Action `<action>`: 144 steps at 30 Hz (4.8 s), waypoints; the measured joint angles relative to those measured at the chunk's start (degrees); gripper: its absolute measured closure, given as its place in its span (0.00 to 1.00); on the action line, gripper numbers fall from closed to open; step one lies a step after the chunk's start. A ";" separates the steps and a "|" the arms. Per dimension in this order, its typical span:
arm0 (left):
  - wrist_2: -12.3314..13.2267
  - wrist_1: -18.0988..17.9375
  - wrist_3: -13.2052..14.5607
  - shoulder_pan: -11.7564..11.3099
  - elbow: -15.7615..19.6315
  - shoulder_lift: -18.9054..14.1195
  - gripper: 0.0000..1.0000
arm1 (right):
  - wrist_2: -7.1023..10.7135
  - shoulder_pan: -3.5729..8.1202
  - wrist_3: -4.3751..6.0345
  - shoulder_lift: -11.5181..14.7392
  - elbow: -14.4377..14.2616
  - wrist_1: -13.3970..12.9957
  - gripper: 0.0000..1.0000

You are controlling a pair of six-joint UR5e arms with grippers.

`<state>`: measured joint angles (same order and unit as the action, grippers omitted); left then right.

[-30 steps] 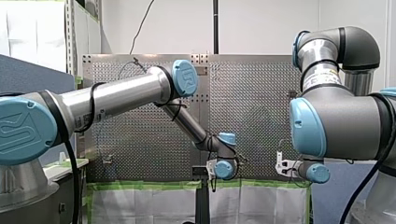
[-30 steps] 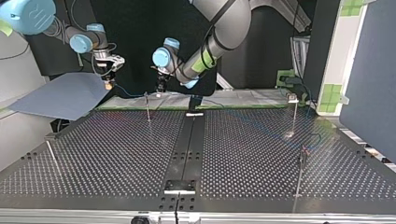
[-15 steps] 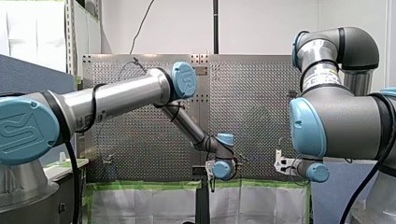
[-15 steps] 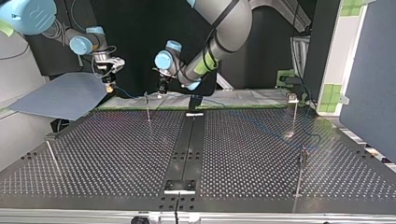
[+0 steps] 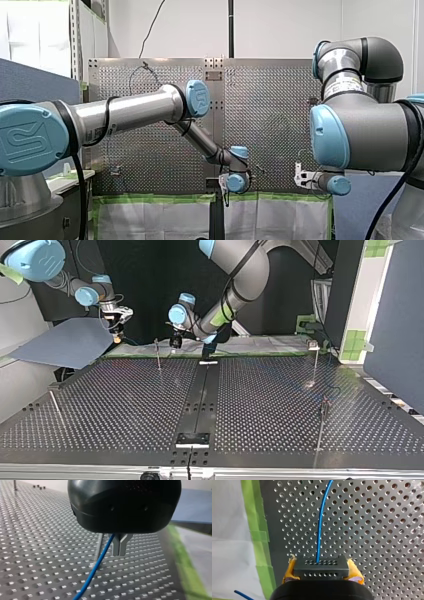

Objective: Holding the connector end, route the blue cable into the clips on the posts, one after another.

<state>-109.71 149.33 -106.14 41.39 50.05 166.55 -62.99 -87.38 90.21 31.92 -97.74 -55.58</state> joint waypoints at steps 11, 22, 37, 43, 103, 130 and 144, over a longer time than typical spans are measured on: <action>-0.08 0.07 -0.64 -1.86 -5.06 0.03 0.99 | 0.13 -0.17 0.10 -0.10 4.01 1.98 1.00; -0.85 1.82 -0.55 -1.83 -5.24 0.03 0.99 | 0.52 -0.26 0.79 -0.13 5.56 2.04 1.00; 0.92 4.61 -0.28 -1.86 -5.25 0.03 0.63 | 4.49 -0.67 1.39 -0.14 6.78 2.15 1.00; 2.92 5.61 1.19 -1.92 -5.24 0.02 0.00 | 4.56 -0.55 1.40 -0.15 6.81 2.19 1.00; 1.87 5.88 8.09 5.54 12.58 -8.98 0.00 | 4.54 -0.29 2.77 -0.48 6.80 1.95 1.00; -0.05 2.39 7.96 5.66 12.57 -8.94 0.00 | 4.52 -0.15 3.40 -0.54 6.80 2.04 1.00; -0.45 3.56 7.96 5.76 12.60 -8.94 0.00 | 4.50 -0.12 3.58 -0.65 6.81 2.00 1.00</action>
<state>-110.16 152.89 -98.18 47.15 62.65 157.61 -58.49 -87.50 93.78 31.27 -90.93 -53.58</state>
